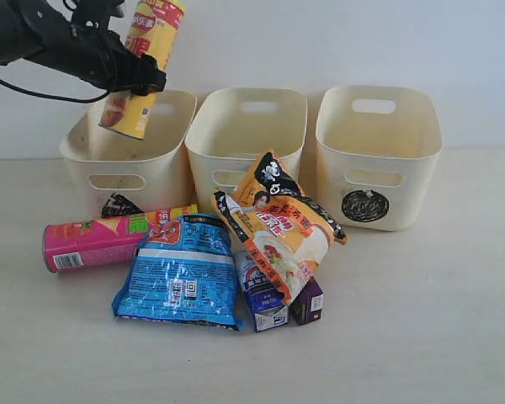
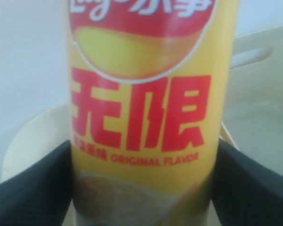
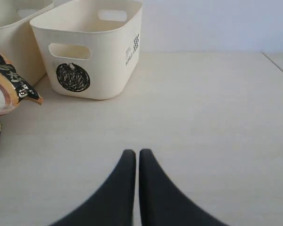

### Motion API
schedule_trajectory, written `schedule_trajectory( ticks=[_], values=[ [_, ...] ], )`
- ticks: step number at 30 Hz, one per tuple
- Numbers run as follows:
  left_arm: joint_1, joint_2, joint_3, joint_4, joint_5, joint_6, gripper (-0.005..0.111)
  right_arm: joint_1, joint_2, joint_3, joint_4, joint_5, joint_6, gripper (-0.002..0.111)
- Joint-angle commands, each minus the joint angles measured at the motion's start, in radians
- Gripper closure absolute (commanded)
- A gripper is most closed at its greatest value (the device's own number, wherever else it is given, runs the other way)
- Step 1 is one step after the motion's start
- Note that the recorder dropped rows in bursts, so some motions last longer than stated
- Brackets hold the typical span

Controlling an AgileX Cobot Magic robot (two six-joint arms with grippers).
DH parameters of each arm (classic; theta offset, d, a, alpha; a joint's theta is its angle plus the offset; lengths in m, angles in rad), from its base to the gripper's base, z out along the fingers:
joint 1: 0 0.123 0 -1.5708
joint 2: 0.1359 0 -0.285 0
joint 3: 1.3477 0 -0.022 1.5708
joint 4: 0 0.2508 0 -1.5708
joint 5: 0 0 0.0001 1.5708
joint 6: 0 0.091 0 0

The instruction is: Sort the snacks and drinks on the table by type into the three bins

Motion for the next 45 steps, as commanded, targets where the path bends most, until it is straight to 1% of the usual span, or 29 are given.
schedule_trajectory(
  ticks=[1,8,10,12,14,17,19,20,23,27,31,33,35,36,39,40,41,42,43,45],
  values=[
    [0.014,0.046,-0.028,0.016,-0.018,-0.04,0.103,-0.003,-0.005,0.004,-0.003,-0.007,0.0,0.108],
    [0.031,0.087,-0.03,0.016,-0.01,-0.065,0.103,-0.003,-0.005,0.004,-0.003,-0.005,0.0,0.108],
    [0.031,0.094,-0.03,0.016,-0.008,-0.065,0.1,-0.003,-0.005,0.004,-0.003,-0.005,0.0,0.108],
    [0.031,0.098,-0.03,0.016,-0.001,-0.069,0.09,-0.003,-0.005,0.004,-0.003,-0.005,0.0,0.108],
    [0.031,0.102,-0.03,0.016,0.006,-0.069,0.076,-0.003,-0.005,0.004,-0.003,-0.005,0.0,0.108],
    [0.031,0.102,-0.03,0.016,0.015,-0.073,0.048,-0.003,-0.005,0.004,-0.003,-0.005,0.0,0.108],
    [0.031,0.102,-0.03,0.016,0.015,-0.075,0.034,-0.003,-0.005,0.004,-0.003,-0.005,0.0,0.108],
    [0.031,0.102,-0.03,0.016,0.015,-0.075,0.03,-0.003,-0.005,0.004,-0.003,-0.005,0.0,0.108],
    [0.031,0.102,-0.03,0.016,0.017,-0.075,0.023,-0.003,-0.005,0.004,-0.003,-0.005,0.0,0.108],
    [0.031,0.102,-0.03,0.016,0.031,-0.075,0.018,-0.003,-0.005,0.004,-0.003,-0.005,0.0,0.108],
    [0.031,0.078,-0.03,0.02,0.061,-0.073,0.018,-0.003,-0.005,0.004,-0.003,-0.005,0.0,0.108],
    [0.031,0.035,-0.03,0.036,0.111,-0.073,0.022,-0.003,-0.005,0.004,-0.003,-0.005,0.0,0.108],
    [0.031,-0.023,-0.03,0.045,0.178,-0.073,0.034,-0.003,-0.005,0.004,-0.003,-0.005,0.0,0.108],
    [0.031,-0.063,-0.03,0.068,0.234,-0.073,0.051,-0.003,-0.005,0.004,-0.003,-0.005,0.0,0.108],
    [0.031,-0.111,-0.03,0.111,0.333,-0.071,0.086,-0.003,-0.005,0.004,-0.003,-0.005,0.0,0.108],
    [0.031,-0.122,-0.03,0.127,0.372,-0.063,0.096,-0.003,-0.005,0.004,-0.003,-0.005,0.0,0.108],
    [0.031,-0.145,-0.03,0.168,0.452,-0.013,0.103,-0.003,-0.005,0.004,-0.003,-0.005,0.0,0.108],
    [0.031,-0.167,-0.03,0.204,0.51,0.0,0.103,-0.003,-0.005,0.004,-0.003,-0.005,0.0,0.108],
    [0.031,-0.177,-0.03,0.215,0.539,0.009,0.103,-0.003,-0.005,0.004,-0.003,-0.005,0.0,0.108],
    [0.031,-0.198,-0.03,0.219,0.648,0.099,0.103,-0.003,-0.005,0.004,-0.003,-0.005,0.0,0.108]
  ],
)
